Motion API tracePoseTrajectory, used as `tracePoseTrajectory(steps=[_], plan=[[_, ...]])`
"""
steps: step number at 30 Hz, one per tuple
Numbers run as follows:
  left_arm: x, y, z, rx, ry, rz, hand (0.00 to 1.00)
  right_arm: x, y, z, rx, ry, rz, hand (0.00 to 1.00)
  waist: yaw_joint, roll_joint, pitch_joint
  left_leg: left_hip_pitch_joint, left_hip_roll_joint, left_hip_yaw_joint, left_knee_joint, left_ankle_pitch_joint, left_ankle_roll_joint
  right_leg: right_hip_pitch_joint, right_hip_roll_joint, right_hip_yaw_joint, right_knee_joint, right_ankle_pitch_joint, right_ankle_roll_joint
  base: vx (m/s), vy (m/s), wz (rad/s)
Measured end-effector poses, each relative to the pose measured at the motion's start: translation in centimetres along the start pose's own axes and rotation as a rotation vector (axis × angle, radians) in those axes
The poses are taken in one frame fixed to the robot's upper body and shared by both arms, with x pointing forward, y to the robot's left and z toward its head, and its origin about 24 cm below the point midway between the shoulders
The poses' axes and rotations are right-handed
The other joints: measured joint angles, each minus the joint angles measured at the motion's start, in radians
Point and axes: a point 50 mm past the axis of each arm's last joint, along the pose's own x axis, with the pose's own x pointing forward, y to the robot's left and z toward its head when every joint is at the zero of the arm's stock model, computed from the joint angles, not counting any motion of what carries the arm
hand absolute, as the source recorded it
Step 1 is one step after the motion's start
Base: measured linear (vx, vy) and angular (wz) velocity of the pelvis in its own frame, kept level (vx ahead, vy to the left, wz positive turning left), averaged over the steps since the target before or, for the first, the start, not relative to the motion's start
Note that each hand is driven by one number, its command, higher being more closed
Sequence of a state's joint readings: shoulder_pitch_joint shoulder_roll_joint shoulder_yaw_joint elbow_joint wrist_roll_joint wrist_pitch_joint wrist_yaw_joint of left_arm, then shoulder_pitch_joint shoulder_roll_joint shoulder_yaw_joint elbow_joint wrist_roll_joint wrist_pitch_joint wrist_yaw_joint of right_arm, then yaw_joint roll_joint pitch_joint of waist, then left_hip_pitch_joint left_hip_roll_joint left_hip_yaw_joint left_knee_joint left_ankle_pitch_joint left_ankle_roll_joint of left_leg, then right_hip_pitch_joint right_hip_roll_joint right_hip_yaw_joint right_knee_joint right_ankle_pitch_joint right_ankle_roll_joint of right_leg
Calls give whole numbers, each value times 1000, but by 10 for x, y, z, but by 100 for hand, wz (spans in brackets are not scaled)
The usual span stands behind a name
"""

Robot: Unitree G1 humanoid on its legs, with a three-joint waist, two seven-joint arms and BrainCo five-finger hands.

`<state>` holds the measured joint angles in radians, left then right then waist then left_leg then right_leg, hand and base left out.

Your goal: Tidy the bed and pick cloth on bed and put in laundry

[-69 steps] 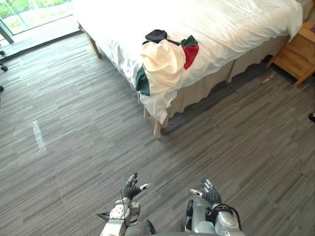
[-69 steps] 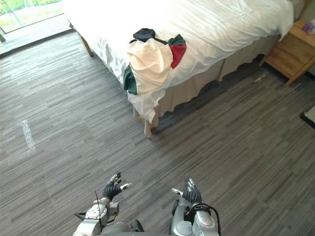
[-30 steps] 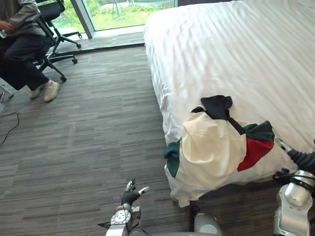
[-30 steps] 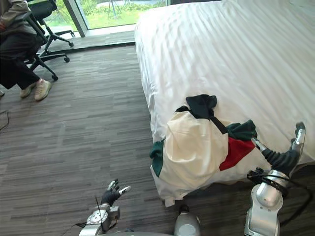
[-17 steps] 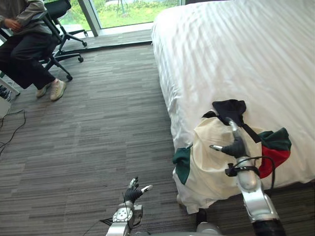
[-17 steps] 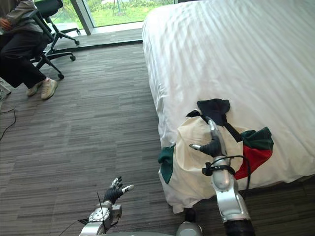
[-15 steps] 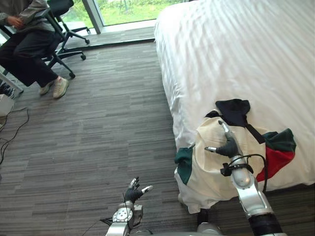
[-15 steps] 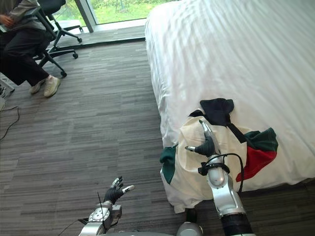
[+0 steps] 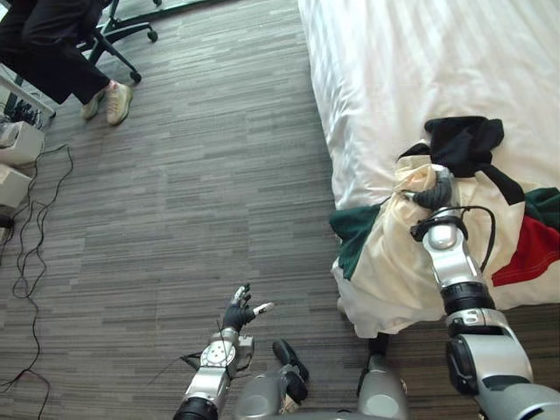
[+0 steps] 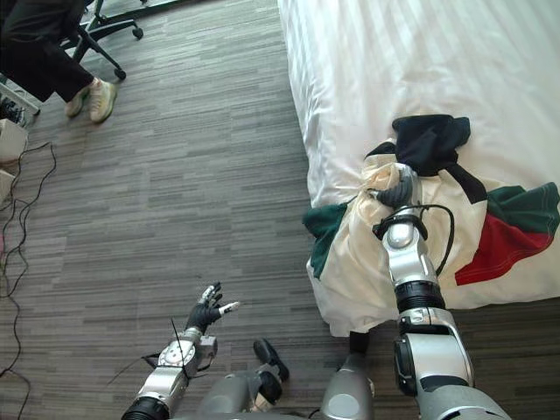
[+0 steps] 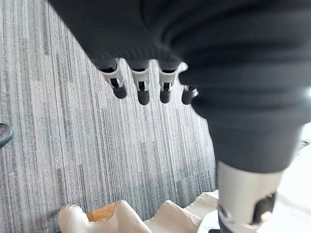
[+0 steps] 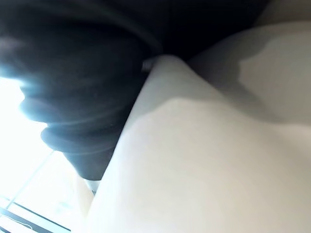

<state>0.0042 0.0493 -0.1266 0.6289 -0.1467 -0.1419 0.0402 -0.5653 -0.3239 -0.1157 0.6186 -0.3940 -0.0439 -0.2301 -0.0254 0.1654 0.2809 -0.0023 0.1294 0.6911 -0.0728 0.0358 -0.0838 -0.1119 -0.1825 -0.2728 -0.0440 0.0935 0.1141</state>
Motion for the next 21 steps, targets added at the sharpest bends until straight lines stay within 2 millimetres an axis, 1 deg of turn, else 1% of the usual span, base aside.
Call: tracePoseTrajectory(steps=[1,2,3,4,5,7,8,10,11,12,13,15,17,18,19,20,21], plan=[[0,0,0,-1,1,-3,0,-5,3,-4,7,5,17,100,1,0,0,15,6,0,-5,0,0,15,8,1,-4,-2,-2,-18,-76,-4],[0,-1,-1,-1,3,-11,0,-17,9,-11,19,15,46,100,0,-4,-4,39,13,0,-12,3,-6,40,18,2,-12,-3,-5,-21,-87,-5],[-1,-1,-1,-1,5,-14,0,-22,12,-13,32,16,59,100,-1,-5,-5,48,14,2,-18,4,-6,47,22,2,-13,-5,-6,-21,-66,-7],[-2,0,-3,-2,11,-13,0,-34,18,-16,64,15,82,100,-3,-11,-16,55,16,6,-19,3,-6,52,24,2,-14,-9,-6,-10,-33,-6],[-3,0,-5,-2,15,-11,0,-41,22,-19,75,19,97,100,-6,-15,-23,57,17,6,-19,3,-7,53,25,2,-15,-11,-6,4,-37,-7],[-5,2,-8,-1,27,-6,0,-66,37,-26,156,38,163,100,-12,-36,-39,82,23,10,-18,3,-7,78,31,3,-16,-12,-6,25,-32,-3],[-5,3,-8,-1,29,-5,0,-74,41,-29,176,47,179,100,-14,-41,-43,89,25,9,-18,3,-8,86,33,2,-17,-12,-6,0,0,0],[-7,5,-11,-6,35,6,0,-104,60,-42,273,113,263,100,-13,-67,-78,111,29,5,-18,3,-8,116,37,-3,-30,-12,-6,10,-22,4],[-8,6,-11,-6,32,9,0,-111,65,-44,300,127,286,100,-13,-73,-84,115,30,3,-18,3,-8,123,38,-5,-32,-12,-6,4,-20,9],[-10,7,-11,-7,28,11,0,-122,73,-47,340,151,320,100,-13,-80,-94,119,31,-4,-18,3,-8,132,38,-15,-33,-12,-6,-16,-18,16],[-11,7,-10,-9,23,12,0,-131,80,-48,387,171,355,100,-12,-80,-96,123,31,-11,-18,3,-8,143,38,-28,-34,-13,-6,-45,-13,21],[-12,9,-10,-17,16,25,0,-140,90,-46,448,190,405,100,-10,-78,-97,122,31,-34,-18,3,-8,155,36,-49,-35,-13,-6,-83,-15,33],[-16,13,-11,-36,10,48,0,-150,99,-46,495,210,443,100,0,-81,-100,116,31,-65,-16,3,-7,173,30,-78,-41,-22,-6,-88,-19,50],[-18,14,-14,-62,14,70,0,-157,103,-47,526,228,464,100,10,-80,-105,95,30,-101,-13,4,-7,183,22,-109,-42,-34,0,-83,-19,62],[-19,14,-15,-74,18,78,0,-160,103,-49,544,242,470,100,12,-78,-111,82,29,-121,-11,4,-6,187,21,-131,-41,-37,3,-84,-15,105],[-22,16,-18,-98,24,95,0,-166,104,-53,588,270,468,100,13,-76,-115,65,29,-141,-17,2,4,204,7,-188,-38,-46,3,-57,26,124],[-25,20,-20,-113,30,117,0,-169,104,-54,618,290,465,100,14,-81,-116,73,47,-33,-10,-19,20,226,0,-247,-34,-51,7,-28,50,134]])
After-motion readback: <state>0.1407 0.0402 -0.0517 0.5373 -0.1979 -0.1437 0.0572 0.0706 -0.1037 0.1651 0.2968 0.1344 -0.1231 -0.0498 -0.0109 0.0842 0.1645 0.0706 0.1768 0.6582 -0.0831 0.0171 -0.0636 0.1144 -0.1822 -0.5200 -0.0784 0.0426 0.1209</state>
